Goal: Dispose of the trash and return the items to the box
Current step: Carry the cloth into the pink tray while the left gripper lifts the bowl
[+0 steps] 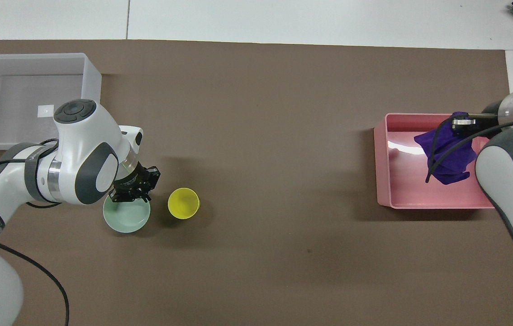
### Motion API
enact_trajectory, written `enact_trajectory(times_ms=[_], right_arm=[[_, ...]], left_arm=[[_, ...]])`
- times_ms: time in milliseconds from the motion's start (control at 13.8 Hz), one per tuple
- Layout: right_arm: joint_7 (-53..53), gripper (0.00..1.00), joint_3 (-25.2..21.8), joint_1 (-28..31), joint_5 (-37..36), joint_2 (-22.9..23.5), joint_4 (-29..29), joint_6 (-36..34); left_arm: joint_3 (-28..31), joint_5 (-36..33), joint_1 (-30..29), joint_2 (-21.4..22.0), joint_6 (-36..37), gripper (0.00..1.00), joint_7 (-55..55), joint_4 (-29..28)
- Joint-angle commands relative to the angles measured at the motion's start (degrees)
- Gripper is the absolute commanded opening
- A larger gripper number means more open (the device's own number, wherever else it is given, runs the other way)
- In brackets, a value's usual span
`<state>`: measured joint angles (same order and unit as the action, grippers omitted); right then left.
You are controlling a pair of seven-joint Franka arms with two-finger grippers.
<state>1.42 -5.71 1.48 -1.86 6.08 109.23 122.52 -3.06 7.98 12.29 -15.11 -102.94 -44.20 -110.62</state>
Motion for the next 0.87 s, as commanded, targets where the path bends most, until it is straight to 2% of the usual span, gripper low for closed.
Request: enact_trajectory(times_ms=[0,145,217,289,361,506,651,795], right_arm=[[-2.65,0.0,0.87,2.47,-0.78,1.46,5.46,8.75],[-2.04,0.0,0.87,2.48,-0.6,3.14,7.04,11.59],[-2.04,0.0,0.87,2.65,-0.43,3.93,7.4,12.64],[-1.87,0.05,0.87,2.91,0.27,4.63,8.36,14.04],[-1.25,0.29,0.96,3.0,0.45,5.07,10.02,16.93],[0.94,1.0,0.96,2.57,0.45,5.08,10.92,18.37],[1.3,1.0,0.96,1.95,0.45,5.17,10.22,18.28],[2.17,1.0,0.96,0.73,0.45,4.47,8.56,15.75]], left_arm=[[0.24,0.63,0.11,1.05,11.4,0.0,0.16,8.19],[0.33,-1.12,-0.68,0.09,17.93,0.0,3.3,16.45],[0.5,-3.56,-0.95,-0.88,18.04,0.0,9.33,18.92],[0.51,-7.24,-0.95,-2.19,17.86,0.0,16.7,20.43],[0.68,-11.28,-1.38,-3.42,16.91,0.0,23.3,21.83],[0.68,-14.83,-4.97,-7.2,15.58,0.0,34.39,27.35],[0.77,-15.1,-8.4,-10.97,12.87,0.0,44.41,31.93],[0.68,-19.04,-10.08,-13.09,8.57,0.0,51.38,34.32]])
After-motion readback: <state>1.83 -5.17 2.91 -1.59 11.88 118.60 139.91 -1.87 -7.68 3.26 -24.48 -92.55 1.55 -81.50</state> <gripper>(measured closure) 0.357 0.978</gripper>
